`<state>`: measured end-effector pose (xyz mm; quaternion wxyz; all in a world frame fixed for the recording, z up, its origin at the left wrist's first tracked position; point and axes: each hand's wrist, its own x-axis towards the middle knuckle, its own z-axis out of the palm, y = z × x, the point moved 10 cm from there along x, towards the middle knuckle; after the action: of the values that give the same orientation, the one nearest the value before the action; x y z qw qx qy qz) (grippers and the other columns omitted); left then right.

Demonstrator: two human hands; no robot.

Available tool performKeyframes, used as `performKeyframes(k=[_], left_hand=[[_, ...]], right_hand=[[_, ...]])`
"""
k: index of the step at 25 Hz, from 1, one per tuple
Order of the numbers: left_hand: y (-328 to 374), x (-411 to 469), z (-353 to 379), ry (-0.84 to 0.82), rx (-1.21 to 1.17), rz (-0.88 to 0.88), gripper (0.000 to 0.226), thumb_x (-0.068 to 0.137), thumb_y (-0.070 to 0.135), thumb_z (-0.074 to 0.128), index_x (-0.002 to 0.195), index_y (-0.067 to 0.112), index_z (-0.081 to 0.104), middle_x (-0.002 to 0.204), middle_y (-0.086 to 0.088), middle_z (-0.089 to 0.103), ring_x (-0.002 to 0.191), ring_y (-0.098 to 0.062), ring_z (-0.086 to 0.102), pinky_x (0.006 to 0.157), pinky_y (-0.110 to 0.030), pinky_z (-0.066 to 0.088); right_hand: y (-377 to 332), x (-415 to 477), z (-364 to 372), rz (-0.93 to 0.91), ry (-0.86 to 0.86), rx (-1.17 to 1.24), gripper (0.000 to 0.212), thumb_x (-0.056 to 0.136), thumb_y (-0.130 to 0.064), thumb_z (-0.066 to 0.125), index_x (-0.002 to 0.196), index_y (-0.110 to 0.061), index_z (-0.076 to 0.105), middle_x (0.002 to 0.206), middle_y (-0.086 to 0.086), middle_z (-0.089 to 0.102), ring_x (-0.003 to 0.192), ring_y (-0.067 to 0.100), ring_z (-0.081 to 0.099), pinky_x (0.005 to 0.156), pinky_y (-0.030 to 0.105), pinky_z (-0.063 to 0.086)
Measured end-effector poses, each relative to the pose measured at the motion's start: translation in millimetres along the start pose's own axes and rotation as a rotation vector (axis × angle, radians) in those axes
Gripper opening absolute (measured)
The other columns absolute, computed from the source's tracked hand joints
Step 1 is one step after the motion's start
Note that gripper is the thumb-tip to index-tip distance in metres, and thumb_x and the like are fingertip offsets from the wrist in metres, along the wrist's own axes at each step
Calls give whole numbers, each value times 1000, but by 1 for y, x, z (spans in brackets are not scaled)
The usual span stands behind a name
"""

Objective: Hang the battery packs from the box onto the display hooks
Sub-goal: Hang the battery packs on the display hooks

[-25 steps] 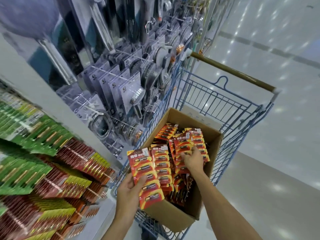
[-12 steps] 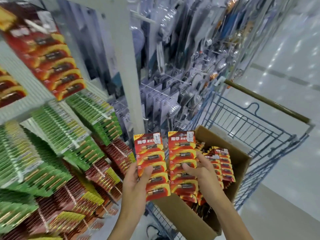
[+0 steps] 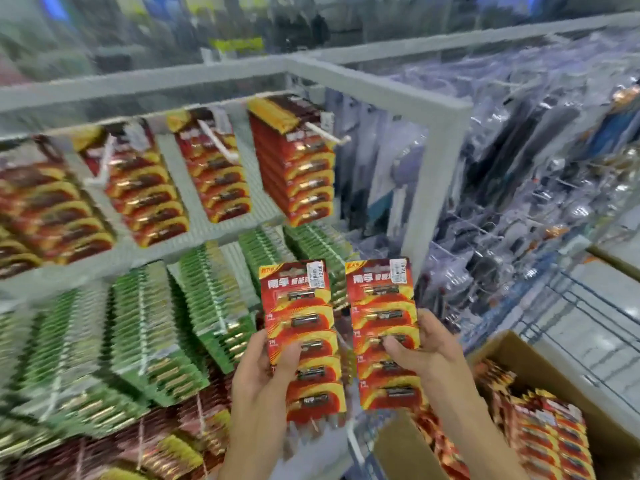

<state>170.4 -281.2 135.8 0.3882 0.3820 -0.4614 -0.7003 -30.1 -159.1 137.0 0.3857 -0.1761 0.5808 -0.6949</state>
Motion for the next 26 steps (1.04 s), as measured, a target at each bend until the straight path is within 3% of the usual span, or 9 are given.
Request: performKeyframes(k=[2,5,8,11,13,18,21,24,26], left_hand=[[19,3,-21,73,-46,22,34,89,29,68,123,27,67,111,0,79,95,-25,78,67,-38,63],[52,5,-45,161,-101,68,38,82,32,70,120,29,69,104,0,80,86,-25,79,58,-34,62],[84,1,-61,221,-162,122,49,78,30,71,127,29,67,106,-2,80,87,-27,79,59,-37,62],[113,-9,-68,256,-191,204,25,81,21,69,103,27,76,96,-9,81,75,-28,79,52,-35,61],[132,-15,-69,237,-194,285,20,84,16,65,95,25,79,94,-13,80,74,-29,78,52,-34,61],[163,-19,-74,243,-108,409,23,90,23,63,111,27,73,100,-9,80,85,-31,79,61,-39,63],[166,-17,-76,252,-40,430,20,95,29,62,111,34,73,107,-4,80,95,-30,78,75,-48,62],[159,-14,-81,265,-61,400,22,95,28,61,116,30,70,105,-3,80,91,-28,78,69,-45,64],[160,-7,-81,260,-44,391,33,91,36,65,123,29,68,109,-3,79,94,-28,78,76,-51,64]], right_hand=[[-6,9,31,3,-60,59,29,85,4,71,112,-5,66,97,15,78,78,29,76,59,38,62],[-15,19,72,7,-123,140,33,81,-5,71,113,-4,66,87,11,79,71,23,76,55,34,61],[-21,24,105,29,-172,139,24,95,0,59,116,-7,68,86,7,79,70,21,76,52,30,59],[-27,25,123,35,-202,129,27,95,-4,61,119,-11,69,95,8,80,78,23,78,56,33,60],[-32,21,136,26,-243,90,26,94,-10,65,118,-17,71,103,8,79,88,27,78,68,41,61],[-37,12,157,55,-306,68,21,95,-10,64,115,-11,70,104,14,78,85,31,77,62,37,62],[-37,10,161,62,-310,46,22,96,-12,64,117,-12,69,105,12,78,89,31,77,70,40,62],[-38,8,162,79,-316,63,22,95,-11,64,116,-13,68,103,11,78,86,30,77,66,37,62],[-42,5,164,84,-310,74,22,94,-10,64,115,-12,68,99,10,79,84,31,77,64,39,62]])
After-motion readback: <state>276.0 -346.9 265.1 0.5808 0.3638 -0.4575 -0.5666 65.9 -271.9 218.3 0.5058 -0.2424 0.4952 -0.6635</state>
